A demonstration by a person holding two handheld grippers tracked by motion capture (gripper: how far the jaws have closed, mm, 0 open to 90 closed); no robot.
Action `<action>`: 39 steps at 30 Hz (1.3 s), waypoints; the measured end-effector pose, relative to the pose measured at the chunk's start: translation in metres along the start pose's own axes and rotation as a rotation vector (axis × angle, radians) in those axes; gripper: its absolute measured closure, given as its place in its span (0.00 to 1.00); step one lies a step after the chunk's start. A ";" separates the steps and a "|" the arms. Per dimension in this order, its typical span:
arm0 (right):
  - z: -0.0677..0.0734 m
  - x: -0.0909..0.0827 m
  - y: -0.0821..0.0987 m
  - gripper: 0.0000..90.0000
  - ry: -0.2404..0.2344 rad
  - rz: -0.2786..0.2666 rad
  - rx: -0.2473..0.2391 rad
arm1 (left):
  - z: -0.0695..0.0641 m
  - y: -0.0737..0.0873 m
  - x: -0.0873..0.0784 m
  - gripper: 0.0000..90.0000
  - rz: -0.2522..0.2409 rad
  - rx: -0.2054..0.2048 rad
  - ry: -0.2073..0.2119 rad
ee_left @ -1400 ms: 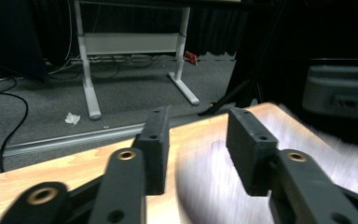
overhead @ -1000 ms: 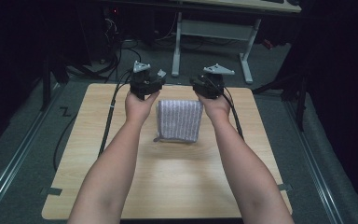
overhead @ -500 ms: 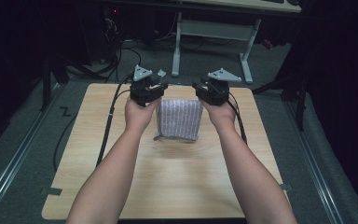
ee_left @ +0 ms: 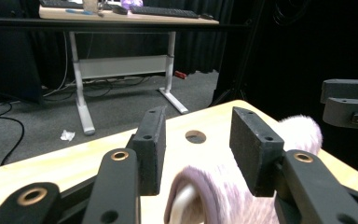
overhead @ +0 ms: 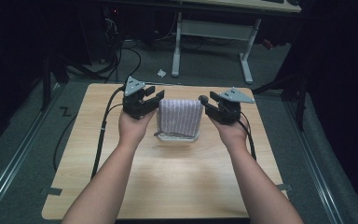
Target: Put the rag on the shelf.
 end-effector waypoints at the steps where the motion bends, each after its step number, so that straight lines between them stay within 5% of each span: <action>1: 0.000 -0.003 0.004 0.61 0.001 0.002 0.000 | -0.001 0.004 -0.003 0.62 0.005 0.007 0.002; 4: -0.002 -0.012 0.016 0.60 0.003 0.012 -0.004 | -0.003 0.015 -0.009 0.62 0.011 0.030 0.000; 13: -0.003 -0.029 0.047 0.56 0.008 0.071 -0.030 | -0.009 0.067 -0.022 0.59 0.075 0.013 0.033; 23: -0.001 -0.046 0.096 0.53 0.008 0.157 -0.032 | -0.023 0.137 -0.038 0.58 0.223 0.021 0.081; 30: 0.008 -0.063 0.151 0.51 0.006 0.252 -0.036 | -0.035 0.192 -0.067 0.56 0.359 0.051 0.098; 34: 0.016 -0.084 0.182 0.48 0.005 0.294 -0.022 | -0.040 0.218 -0.104 0.55 0.348 0.016 0.088; 36: 0.017 -0.106 0.197 0.54 0.025 0.270 -0.005 | -0.044 0.222 -0.117 0.54 0.403 0.041 0.082; 39: 0.017 -0.123 0.202 0.52 0.001 0.290 0.018 | -0.046 0.222 -0.126 0.53 0.387 0.061 0.083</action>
Point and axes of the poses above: each handheld gripper's, and its own axes: x roughly forward along the jaws, y roughly out of its underside, z roughly to its left, the point moved 8 cm from there along x, roughly forward along the jaws, and after that the axes turned 3 degrees about -z, right-handed, at the moved point
